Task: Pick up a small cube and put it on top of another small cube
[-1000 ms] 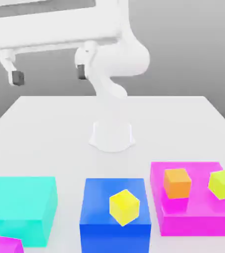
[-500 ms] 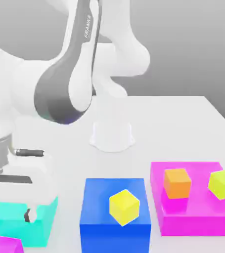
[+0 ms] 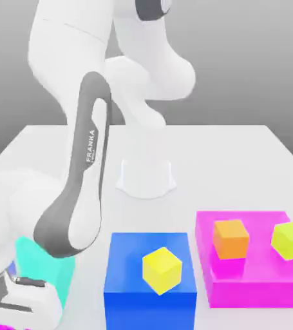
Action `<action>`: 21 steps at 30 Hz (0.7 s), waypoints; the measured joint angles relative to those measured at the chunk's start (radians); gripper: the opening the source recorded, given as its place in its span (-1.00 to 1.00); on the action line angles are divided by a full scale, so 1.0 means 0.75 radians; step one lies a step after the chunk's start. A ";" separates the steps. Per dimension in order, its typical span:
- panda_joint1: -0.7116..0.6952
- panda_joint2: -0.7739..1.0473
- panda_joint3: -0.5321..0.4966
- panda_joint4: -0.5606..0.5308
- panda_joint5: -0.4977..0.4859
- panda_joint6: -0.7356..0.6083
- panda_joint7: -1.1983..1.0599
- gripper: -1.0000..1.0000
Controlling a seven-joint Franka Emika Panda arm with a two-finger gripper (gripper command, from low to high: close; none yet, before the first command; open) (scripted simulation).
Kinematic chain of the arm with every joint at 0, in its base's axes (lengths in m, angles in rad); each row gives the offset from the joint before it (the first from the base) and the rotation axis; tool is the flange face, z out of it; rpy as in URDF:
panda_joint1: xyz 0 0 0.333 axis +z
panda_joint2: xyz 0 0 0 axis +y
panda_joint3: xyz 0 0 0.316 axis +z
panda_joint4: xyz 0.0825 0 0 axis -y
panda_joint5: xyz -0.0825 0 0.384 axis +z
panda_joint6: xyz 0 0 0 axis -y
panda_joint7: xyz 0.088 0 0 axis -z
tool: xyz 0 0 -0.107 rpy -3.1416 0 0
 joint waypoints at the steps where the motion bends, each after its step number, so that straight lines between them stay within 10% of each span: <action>1: 0.012 -0.045 -0.016 -0.010 -0.020 -0.034 0.014 -1.00; 21: 0.449 -0.748 0.168 -0.445 -0.362 -0.261 0.814 -1.00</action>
